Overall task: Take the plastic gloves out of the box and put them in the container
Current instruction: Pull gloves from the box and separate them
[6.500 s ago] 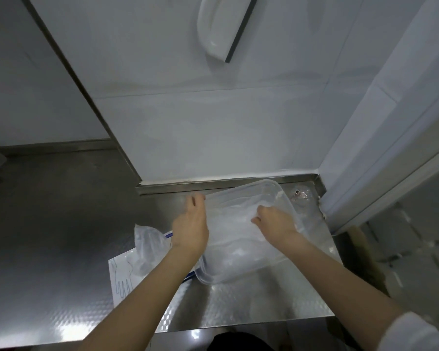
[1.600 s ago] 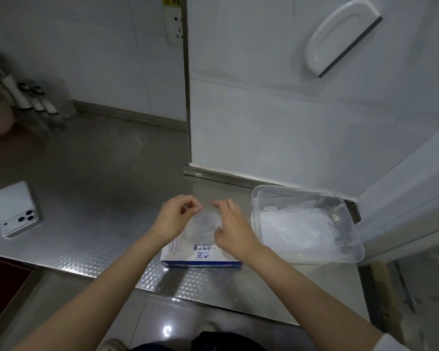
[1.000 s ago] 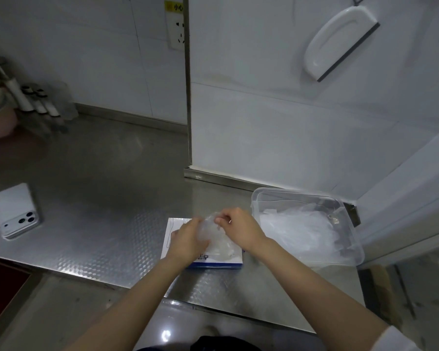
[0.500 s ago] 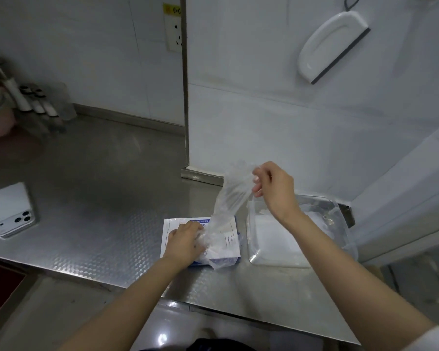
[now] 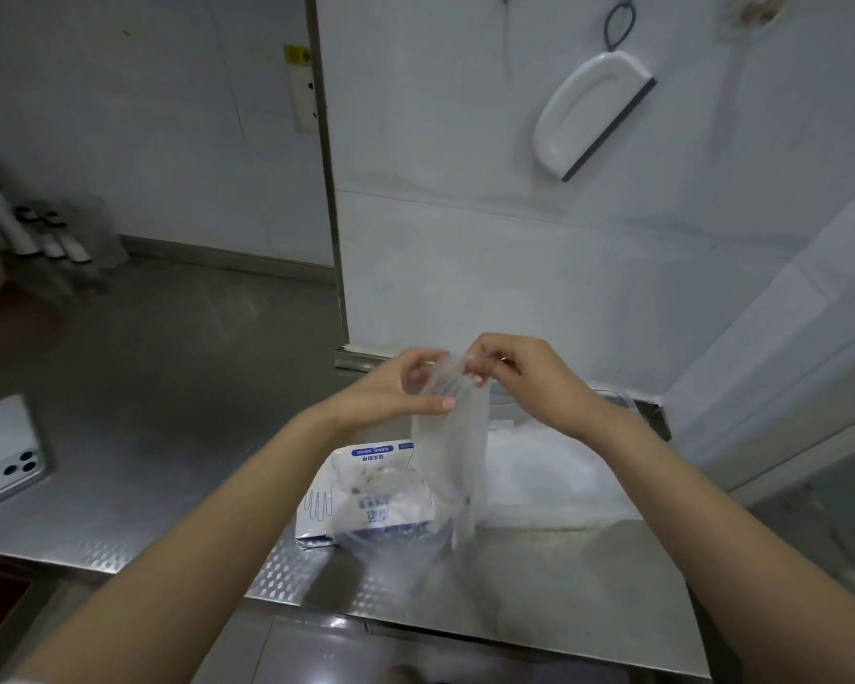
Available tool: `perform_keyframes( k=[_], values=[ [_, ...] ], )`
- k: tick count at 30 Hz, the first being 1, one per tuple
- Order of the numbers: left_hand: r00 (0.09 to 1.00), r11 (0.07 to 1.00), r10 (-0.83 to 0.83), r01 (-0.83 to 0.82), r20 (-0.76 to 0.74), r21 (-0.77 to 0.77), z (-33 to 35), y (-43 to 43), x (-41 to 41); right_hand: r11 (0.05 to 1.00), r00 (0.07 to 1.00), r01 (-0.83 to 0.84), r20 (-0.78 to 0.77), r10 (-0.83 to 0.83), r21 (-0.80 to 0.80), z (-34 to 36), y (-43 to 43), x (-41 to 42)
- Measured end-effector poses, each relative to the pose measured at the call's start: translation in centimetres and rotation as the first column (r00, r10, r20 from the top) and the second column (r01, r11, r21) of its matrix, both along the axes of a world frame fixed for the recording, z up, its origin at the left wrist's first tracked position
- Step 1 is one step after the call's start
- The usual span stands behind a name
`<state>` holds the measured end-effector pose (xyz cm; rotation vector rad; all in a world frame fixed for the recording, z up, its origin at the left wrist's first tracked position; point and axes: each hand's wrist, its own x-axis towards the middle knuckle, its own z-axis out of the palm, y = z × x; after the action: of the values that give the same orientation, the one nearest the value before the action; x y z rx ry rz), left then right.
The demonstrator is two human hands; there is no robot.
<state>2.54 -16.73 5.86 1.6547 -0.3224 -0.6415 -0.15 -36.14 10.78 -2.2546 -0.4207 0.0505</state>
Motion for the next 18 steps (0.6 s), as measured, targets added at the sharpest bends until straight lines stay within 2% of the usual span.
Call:
perform_keyframes(
  k=[2, 3, 5, 6, 7, 9, 11, 14, 18],
  values=[
    [0.998, 0.998, -0.054, 0.055, 0.022, -0.018, 0.1, -0.4, 0.0, 0.997, 1.0, 0.022, -0.02, -0.021, 0.078, 0.3, -0.3, 0.1],
    [0.998, 0.999, -0.046, 0.046, 0.031, -0.016, 0.1, -0.5, -0.1, 0.981, 0.997, 0.08, -0.039, -0.074, 0.177, 0.3, -0.6, 0.1],
    [0.999, 0.999, 0.031, -0.029, 0.039, -0.032, 0.2, -0.7, -0.4, 0.866, 0.964, 0.248, -0.197, -0.178, 0.433, 0.1, -1.0, -0.1],
    [0.997, 0.996, 0.078, -0.077, 0.029, -0.048, 0.3, -0.8, -0.5, 0.805, 0.938, 0.309, -0.303, -0.17, 0.506, -0.2, -1.2, -0.3],
    [0.993, 0.99, 0.118, -0.117, 0.019, -0.074, 0.4, -0.9, -0.6, 0.794, 0.916, 0.326, -0.378, -0.132, 0.513, -0.7, -1.4, -0.6],
    [0.985, 0.977, 0.175, -0.174, -0.01, -0.125, 0.6, -1.2, -0.8, 0.883, 0.893, 0.252, -0.446, -0.054, 0.397, -1.9, -1.9, -1.4],
    [0.975, 0.957, 0.215, -0.222, -0.056, -0.187, 0.6, -1.4, -0.8, 0.922, 0.886, 0.201, -0.462, -0.027, 0.332, -2.8, -2.1, -1.7],
    [0.967, 0.946, 0.188, -0.225, -0.17, -0.235, 0.1, -1.7, -1.1, 0.854, 0.885, 0.299, -0.459, -0.081, 0.426, -3.5, -2.5, -1.2],
    [0.97, 0.972, 0.149, -0.179, -0.191, -0.149, -1.4, -2.8, -2.0, 0.826, 0.87, 0.355, -0.478, -0.12, 0.437, -4.0, -3.0, -0.7]
  ],
)
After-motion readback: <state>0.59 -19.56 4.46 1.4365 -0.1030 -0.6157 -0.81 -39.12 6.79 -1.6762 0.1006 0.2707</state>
